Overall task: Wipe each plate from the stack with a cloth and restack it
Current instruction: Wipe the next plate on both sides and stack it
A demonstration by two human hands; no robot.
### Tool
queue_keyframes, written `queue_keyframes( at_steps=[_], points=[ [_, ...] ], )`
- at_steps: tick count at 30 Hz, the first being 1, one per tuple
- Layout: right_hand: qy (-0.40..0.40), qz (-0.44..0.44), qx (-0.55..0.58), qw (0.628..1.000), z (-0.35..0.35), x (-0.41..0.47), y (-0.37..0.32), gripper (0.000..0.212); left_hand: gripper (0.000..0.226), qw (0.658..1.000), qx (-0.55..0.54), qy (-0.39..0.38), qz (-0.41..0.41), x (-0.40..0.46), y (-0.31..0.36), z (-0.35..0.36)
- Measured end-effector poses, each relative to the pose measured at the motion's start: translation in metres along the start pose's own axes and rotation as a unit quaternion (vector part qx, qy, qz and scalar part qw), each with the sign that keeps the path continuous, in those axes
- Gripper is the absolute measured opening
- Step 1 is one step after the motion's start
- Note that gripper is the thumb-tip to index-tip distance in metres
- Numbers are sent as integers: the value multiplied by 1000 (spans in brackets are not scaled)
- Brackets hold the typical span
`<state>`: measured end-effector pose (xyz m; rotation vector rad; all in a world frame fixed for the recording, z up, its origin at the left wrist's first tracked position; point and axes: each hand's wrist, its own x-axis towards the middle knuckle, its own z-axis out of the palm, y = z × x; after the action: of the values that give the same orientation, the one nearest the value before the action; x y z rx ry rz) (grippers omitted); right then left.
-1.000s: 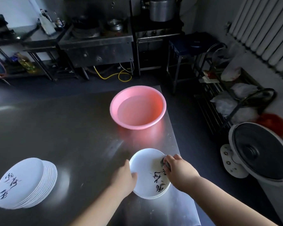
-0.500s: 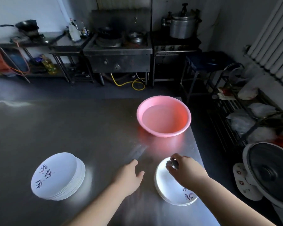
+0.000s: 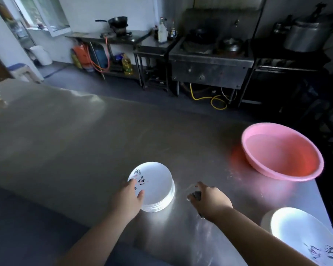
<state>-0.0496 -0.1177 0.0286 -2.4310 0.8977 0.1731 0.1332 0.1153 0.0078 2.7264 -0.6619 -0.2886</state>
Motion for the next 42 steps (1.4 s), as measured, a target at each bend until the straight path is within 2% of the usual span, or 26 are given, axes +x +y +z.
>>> queue_keyframes(
  at_steps=[6, 10, 16, 19, 22, 25, 27, 31, 36, 42],
  points=[
    [-21, 13, -4, 1000, 32, 33, -55, 34, 29, 999, -16, -34, -22, 35, -42, -1],
    [-29, 35, 19, 999, 41, 44, -67, 25, 22, 997, -56, -58, -14, 46, -54, 7],
    [-43, 66, 48, 996, 50, 51, -75, 17, 18, 993, -109, -46, -22, 50, -54, 14],
    [-21, 84, 91, 992, 54, 49, -75, 10, 21, 989, -138, -44, -8, 46, -50, 10],
    [-12, 97, 175, 980, 51, 37, -70, 11, 22, 981, -193, -34, 4, 38, -36, -1],
    [-4, 106, 287, 952, 40, 15, -59, 9, 38, 962, -270, -44, 18, 26, -17, -5],
    [21, 121, 310, 943, 29, -5, -46, 11, 53, 950, -300, -71, 43, 15, -1, 2],
    [49, 169, 289, 941, 22, -42, -3, 14, 57, 949, -283, -120, 76, -12, 31, 35],
    [64, 255, 221, 939, 30, -78, 52, 7, 48, 937, -269, -198, 103, -52, 65, 88],
    [42, 345, 179, 921, 58, -94, 96, 10, 51, 923, -260, -273, 73, -66, 81, 144]
  ],
)
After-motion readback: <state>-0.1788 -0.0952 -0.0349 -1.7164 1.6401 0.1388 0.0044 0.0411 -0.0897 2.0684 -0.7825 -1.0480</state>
